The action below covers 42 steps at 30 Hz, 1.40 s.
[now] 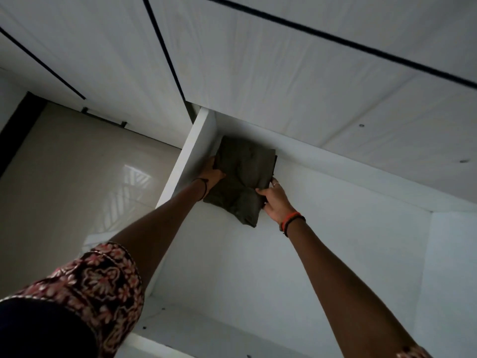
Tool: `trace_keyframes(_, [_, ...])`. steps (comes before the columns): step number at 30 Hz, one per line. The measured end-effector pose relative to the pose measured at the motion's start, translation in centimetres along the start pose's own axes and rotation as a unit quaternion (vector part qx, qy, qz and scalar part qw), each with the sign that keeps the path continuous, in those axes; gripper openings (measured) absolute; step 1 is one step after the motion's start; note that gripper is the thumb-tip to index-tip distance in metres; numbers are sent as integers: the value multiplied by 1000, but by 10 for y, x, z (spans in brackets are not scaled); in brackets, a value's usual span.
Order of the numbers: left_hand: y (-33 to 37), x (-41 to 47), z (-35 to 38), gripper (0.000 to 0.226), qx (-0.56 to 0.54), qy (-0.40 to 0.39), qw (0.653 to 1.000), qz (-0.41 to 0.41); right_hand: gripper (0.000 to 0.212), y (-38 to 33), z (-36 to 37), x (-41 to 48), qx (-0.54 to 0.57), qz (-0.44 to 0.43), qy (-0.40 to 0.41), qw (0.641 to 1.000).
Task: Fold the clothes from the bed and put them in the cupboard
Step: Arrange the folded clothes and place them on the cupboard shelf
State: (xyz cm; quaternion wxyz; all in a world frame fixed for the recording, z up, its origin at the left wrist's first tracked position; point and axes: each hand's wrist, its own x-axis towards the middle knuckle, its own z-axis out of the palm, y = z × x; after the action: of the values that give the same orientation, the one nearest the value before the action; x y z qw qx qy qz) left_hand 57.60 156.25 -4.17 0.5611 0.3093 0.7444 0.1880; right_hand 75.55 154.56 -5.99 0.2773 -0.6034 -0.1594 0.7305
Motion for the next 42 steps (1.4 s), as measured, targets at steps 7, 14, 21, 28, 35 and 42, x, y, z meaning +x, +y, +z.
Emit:
trace_keyframes(7, [2, 17, -1, 69, 49, 30, 998, 19, 64, -7, 17, 19, -155, -57, 148, 975])
trace_keyframes(14, [4, -26, 0, 76, 16, 41, 999, 14, 68, -6, 27, -6, -202, -2, 157, 967])
trace_keyframes(21, [1, -128, -1, 50, -34, 76, 996, 33, 50, 2, 51, -88, -248, 4, 145, 958])
trace_keyframes(28, [-13, -231, -44, 23, -228, 136, 964, 31, 45, 21, 107, -172, -327, -11, 62, 943])
trace_keyframes(35, [-74, -316, -127, 24, -349, 256, 901, 13, 37, 65, 182, -251, -361, -50, -21, 931])
trace_keyframes(42, [-177, -421, -184, 23, -433, 354, 829, -16, 28, 149, 260, -339, -376, -84, -90, 918])
